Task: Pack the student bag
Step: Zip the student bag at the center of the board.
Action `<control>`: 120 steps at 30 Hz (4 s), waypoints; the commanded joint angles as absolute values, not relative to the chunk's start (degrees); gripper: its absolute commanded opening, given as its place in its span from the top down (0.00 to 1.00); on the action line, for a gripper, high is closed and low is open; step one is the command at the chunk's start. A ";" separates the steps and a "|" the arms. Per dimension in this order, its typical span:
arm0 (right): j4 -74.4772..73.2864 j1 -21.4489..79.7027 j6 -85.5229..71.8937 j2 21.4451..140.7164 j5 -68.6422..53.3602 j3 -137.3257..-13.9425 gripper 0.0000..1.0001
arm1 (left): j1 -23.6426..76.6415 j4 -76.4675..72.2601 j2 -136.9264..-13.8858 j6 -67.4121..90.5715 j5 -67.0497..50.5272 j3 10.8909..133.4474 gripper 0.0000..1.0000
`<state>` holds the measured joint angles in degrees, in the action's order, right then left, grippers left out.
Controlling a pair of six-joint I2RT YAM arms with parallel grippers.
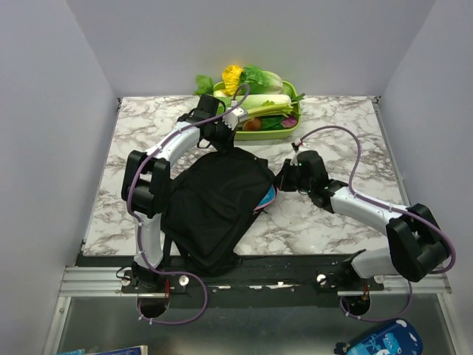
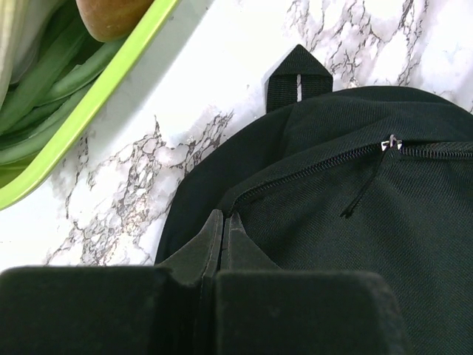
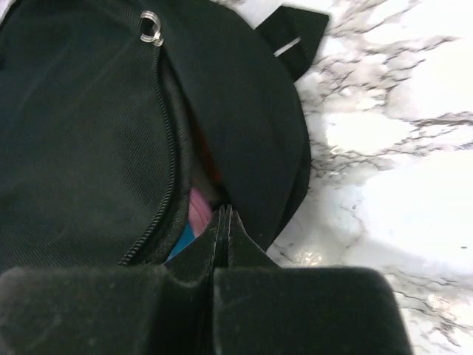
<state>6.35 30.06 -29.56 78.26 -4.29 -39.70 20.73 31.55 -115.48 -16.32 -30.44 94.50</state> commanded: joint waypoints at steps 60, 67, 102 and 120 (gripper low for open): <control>29.45 45.70 -9.67 78.51 -13.73 -37.54 0.99 | 20.22 34.72 -116.11 -16.78 -25.84 97.47 0.99; 21.61 45.70 -10.72 58.29 -7.57 -30.68 0.99 | 18.72 35.33 -116.72 -16.70 -26.72 97.73 0.99; 17.23 34.37 -11.38 86.40 -12.22 -50.53 0.63 | 18.37 36.12 -115.66 -17.23 -30.23 97.56 0.99; 4.22 33.66 27.68 97.03 -34.36 -64.95 0.34 | 18.37 37.00 -116.19 -16.79 -32.43 98.17 0.98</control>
